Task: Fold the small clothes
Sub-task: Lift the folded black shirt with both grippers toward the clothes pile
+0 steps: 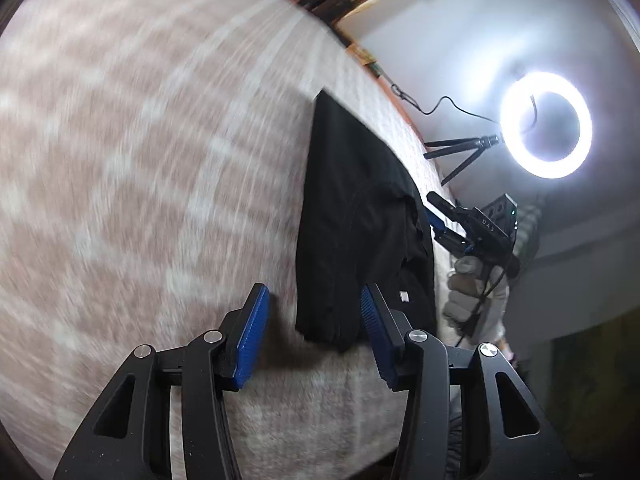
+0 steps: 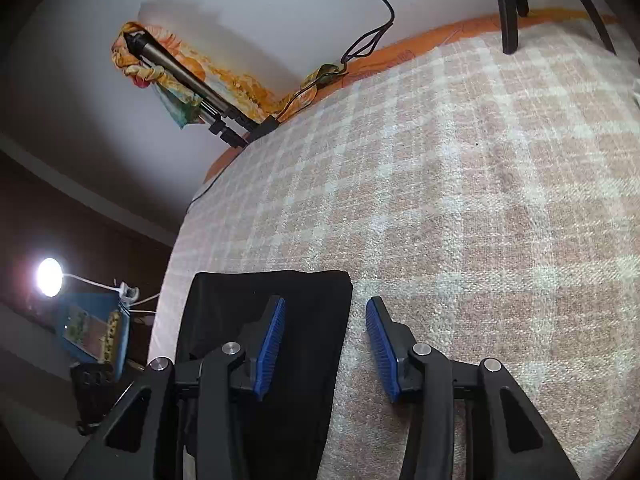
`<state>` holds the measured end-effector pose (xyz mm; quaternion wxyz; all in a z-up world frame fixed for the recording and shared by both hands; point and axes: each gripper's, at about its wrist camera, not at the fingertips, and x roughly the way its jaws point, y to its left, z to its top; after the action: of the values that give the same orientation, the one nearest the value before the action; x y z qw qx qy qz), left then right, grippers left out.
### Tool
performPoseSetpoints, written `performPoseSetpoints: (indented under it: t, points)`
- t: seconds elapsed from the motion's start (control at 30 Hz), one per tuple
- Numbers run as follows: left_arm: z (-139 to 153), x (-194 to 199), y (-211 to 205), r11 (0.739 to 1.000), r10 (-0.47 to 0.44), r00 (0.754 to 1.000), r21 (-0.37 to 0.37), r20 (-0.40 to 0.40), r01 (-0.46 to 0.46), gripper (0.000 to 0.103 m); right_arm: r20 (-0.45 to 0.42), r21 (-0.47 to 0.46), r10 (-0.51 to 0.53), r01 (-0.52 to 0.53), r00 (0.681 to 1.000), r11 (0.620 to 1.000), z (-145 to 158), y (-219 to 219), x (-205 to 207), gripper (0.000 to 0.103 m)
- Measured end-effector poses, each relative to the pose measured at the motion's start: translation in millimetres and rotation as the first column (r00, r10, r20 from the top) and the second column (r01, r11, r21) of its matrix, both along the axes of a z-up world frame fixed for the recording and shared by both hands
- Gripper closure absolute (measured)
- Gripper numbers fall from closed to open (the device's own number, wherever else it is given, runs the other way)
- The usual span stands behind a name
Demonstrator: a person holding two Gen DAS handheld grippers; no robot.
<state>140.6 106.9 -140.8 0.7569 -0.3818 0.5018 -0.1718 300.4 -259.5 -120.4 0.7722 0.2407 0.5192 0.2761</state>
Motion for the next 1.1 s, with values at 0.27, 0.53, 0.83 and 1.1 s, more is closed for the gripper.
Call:
performPoseSetpoints:
  t: [0.27,0.53,0.83,1.1]
  points:
    - [-3.7,6.0,-3.1,0.992,0.028,1.0,-0.126,0.001,-0.028,0.05,-0.026,0.126,0.009,-0.006,1.0,0.992,-7.1,-8.3,2.4,0.058]
    - [1.0,14.1,-27.0,0.993,-0.033,0.999,-0.114,0.03,0.037,0.05,-0.025,0.149,0.06,-0.056,0.998,0.987,-11.1,13.6,11.2,0.066]
    - [3.5,17.4,-32.8,0.996,-0.051,0.997,-0.071,0.051,0.054,0.066,-0.026,0.159,0.074,-0.069,0.997,0.985,-15.8,25.9,17.1,0.076]
    - [0.9,13.1,-34.0,0.998,-0.042,0.998,-0.05,0.037,0.044,0.088,-0.013,0.136,0.01,-0.008,1.0,0.991,-16.9,9.0,17.7,0.077]
